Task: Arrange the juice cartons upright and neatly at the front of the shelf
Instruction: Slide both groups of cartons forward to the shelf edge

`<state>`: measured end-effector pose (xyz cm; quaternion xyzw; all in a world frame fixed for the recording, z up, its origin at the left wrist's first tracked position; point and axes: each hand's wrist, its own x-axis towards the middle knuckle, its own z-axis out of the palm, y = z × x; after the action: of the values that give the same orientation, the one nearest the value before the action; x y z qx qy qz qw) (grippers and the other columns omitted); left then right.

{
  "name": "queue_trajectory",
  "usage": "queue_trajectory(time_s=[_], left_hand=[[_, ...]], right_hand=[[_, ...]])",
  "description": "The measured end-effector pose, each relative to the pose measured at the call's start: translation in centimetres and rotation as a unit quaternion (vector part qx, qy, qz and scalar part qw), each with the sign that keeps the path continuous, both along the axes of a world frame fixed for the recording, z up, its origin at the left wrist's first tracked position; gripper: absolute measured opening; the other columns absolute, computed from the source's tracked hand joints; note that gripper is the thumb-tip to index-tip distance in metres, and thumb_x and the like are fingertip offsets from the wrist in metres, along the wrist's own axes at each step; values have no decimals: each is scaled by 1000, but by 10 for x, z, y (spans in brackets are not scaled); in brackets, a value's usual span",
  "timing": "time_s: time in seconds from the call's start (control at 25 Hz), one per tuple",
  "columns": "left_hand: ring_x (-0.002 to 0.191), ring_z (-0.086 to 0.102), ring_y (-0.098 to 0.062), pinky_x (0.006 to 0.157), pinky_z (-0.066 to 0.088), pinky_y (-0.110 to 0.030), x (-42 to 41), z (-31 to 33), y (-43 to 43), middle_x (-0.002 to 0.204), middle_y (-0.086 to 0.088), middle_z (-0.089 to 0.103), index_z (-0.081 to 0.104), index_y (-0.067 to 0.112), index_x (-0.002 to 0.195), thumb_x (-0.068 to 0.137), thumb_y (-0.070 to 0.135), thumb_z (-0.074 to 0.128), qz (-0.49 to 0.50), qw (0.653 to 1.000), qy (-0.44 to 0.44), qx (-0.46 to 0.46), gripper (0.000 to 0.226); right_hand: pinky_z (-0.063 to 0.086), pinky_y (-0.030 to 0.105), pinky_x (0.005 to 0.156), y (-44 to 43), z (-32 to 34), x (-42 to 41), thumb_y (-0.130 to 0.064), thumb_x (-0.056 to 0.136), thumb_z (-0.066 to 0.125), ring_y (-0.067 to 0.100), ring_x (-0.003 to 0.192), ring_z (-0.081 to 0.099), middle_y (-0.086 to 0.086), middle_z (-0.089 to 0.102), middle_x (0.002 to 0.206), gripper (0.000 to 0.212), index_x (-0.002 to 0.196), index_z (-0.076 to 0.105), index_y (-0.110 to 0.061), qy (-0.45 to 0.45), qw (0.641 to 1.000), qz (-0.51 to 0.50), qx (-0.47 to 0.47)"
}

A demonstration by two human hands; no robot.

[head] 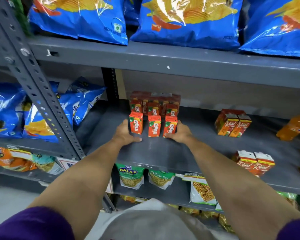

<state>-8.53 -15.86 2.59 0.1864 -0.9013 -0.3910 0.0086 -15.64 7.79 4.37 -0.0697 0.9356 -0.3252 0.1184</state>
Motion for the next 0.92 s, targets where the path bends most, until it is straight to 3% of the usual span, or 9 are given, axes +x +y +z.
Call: queue_trajectory(time_s=[0.16,0.48,0.64,0.8,0.92], left_hand=[[106,63,-24,88,47,-30,-18,-4,13,116,-4,67,52,19,118,53,33,92,15,999,25,26,78],[103,65,-26,82,49,-32,-26,-2,16,112,-5,70,60,20,113,53,44,90,1,999,15,-33,71],[98,67,-24,82,51,-32,-18,2,13,107,-3,73,67,23,100,47,49,91,-41,998,15,-43,64],[93,68,-19,82,48,-27,-8,4,7,96,2,75,67,32,81,40,54,90,-79,996,-2,-45,53],[95,68,-17,92,50,-32,-4,4,7,100,3,75,70,30,91,37,54,91,-113,992,-36,-32,63]], right_hand=[[43,32,96,-9,-6,4,-34,77,77,28,121,57,8,61,131,68,135,45,-18,10,999,9,-34],[43,39,105,-11,-6,12,-37,76,77,26,122,56,5,60,133,66,135,48,-23,-13,998,22,-53],[51,43,98,-3,-8,16,-37,65,86,22,107,66,4,69,120,63,121,61,-22,-56,995,21,-75],[53,39,95,2,-16,27,-28,55,92,-2,81,67,-13,72,94,45,94,71,-32,-100,988,27,-119],[53,43,95,3,-18,34,-26,54,93,11,94,70,-5,74,103,53,102,72,-26,-121,984,43,-124]])
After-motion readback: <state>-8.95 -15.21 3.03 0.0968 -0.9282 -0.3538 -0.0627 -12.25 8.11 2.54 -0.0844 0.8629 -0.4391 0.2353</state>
